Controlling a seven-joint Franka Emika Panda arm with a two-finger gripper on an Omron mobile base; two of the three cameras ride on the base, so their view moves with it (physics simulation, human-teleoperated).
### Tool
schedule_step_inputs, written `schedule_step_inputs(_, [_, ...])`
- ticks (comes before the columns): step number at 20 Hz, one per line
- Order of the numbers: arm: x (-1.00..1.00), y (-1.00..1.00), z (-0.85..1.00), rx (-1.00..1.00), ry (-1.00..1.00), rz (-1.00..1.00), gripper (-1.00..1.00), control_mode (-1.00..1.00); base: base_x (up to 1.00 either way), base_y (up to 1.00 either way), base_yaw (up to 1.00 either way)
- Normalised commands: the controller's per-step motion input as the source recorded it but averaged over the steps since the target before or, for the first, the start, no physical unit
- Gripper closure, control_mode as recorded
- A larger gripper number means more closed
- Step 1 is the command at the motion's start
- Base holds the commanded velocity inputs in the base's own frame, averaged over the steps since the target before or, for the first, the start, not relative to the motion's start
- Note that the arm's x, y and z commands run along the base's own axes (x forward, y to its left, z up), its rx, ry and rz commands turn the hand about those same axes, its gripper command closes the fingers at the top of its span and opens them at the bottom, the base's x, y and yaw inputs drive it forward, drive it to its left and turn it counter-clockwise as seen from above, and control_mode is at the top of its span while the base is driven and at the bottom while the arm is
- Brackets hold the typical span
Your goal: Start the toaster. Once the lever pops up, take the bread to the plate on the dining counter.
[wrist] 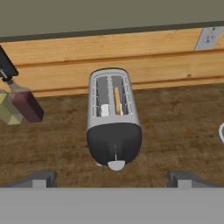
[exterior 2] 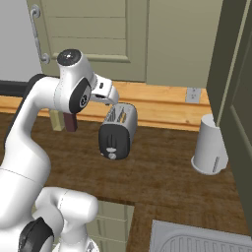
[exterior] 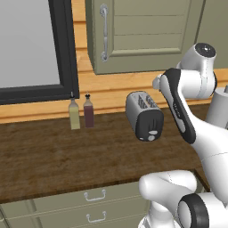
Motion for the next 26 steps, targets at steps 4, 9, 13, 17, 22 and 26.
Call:
schedule_step_inputs(4, [0.0, 0.0, 0.0, 0.0, 0.0, 0.0, -1.0, -1.0, 0.0, 0.0, 0.0])
schedule_step_inputs(9, [0.0, 0.0, 0.0, 0.0, 0.0, 0.0, -1.0, -1.0, 0.0, 0.0, 0.0])
schedule_step_inputs(13, [0.0, 0.0, 0.0, 0.0, 0.0, 0.0, -1.0, -1.0, 0.0, 0.0, 0.0])
schedule_step_inputs(17, [0.0, 0.0, 0.0, 0.0, 0.0, 0.0, -1.0, -1.0, 0.0, 0.0, 0.0])
schedule_step_inputs(22, [0.0, 0.0, 0.0, 0.0, 0.0, 0.0, -1.0, -1.0, 0.0, 0.0, 0.0])
schedule_step_inputs(26, [0.0, 0.0, 0.0, 0.0, 0.0, 0.0, -1.0, -1.0, 0.0, 0.0, 0.0])
